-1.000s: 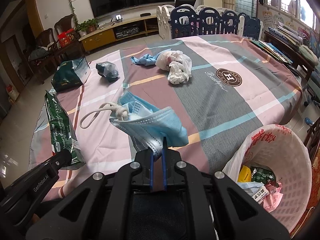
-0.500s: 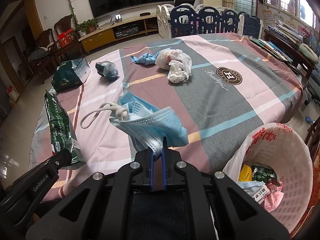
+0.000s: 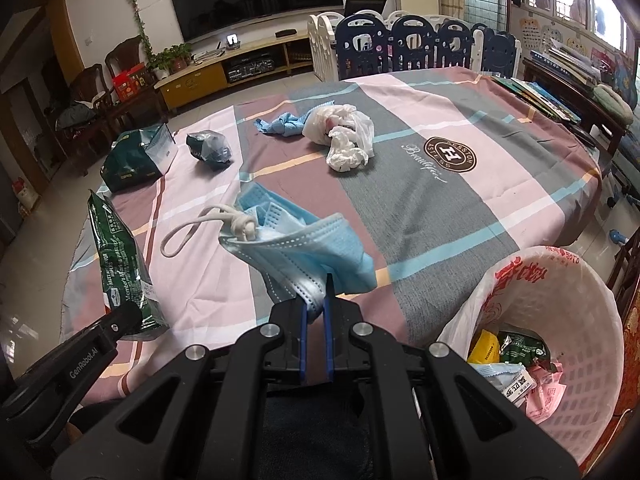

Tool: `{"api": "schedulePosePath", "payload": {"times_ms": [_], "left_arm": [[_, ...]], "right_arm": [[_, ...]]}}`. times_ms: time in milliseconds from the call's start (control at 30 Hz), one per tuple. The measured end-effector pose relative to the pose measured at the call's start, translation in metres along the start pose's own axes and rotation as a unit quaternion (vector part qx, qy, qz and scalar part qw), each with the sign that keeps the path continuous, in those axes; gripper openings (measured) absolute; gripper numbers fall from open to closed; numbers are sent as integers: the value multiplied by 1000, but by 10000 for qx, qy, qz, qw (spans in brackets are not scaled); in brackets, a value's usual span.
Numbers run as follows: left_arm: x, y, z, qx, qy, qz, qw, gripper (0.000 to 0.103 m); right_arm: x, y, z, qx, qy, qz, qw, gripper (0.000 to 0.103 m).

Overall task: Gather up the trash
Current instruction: 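Carry the mask and green bag over the basket and open both tools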

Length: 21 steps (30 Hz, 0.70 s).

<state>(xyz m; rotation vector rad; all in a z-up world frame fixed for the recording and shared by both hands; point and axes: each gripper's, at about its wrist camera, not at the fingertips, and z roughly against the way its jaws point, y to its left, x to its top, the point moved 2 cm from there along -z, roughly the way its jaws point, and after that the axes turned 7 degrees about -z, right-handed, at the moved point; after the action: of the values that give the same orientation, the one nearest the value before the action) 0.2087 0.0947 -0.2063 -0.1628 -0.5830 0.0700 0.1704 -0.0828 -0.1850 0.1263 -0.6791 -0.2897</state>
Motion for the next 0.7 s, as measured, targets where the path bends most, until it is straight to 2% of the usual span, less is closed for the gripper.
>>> {"api": "schedulePosePath", "payload": {"times_ms": [133,233,433,533,700], "left_arm": [[0,-3,1,0,-42,-43,10000,8],[0,-6,1,110,-85,-151,9998,8],[0,0,1,88,-107,-29,9999,8],[0,1,1,87,-151,-23,9998,8],[-1,8,8,-146,-349,114,9992,8]], "right_arm": [[-2,-2,2,-31,-166,30,9999,7],[-4,-3,-6,-16,-38,-31,10000,7],[-4,-1,-6,18,-51,-4,10000,7],[0,-9,-2,114,-97,-208,9997,7],[16,-26,16,201,-270,-414,9986,7]]}}
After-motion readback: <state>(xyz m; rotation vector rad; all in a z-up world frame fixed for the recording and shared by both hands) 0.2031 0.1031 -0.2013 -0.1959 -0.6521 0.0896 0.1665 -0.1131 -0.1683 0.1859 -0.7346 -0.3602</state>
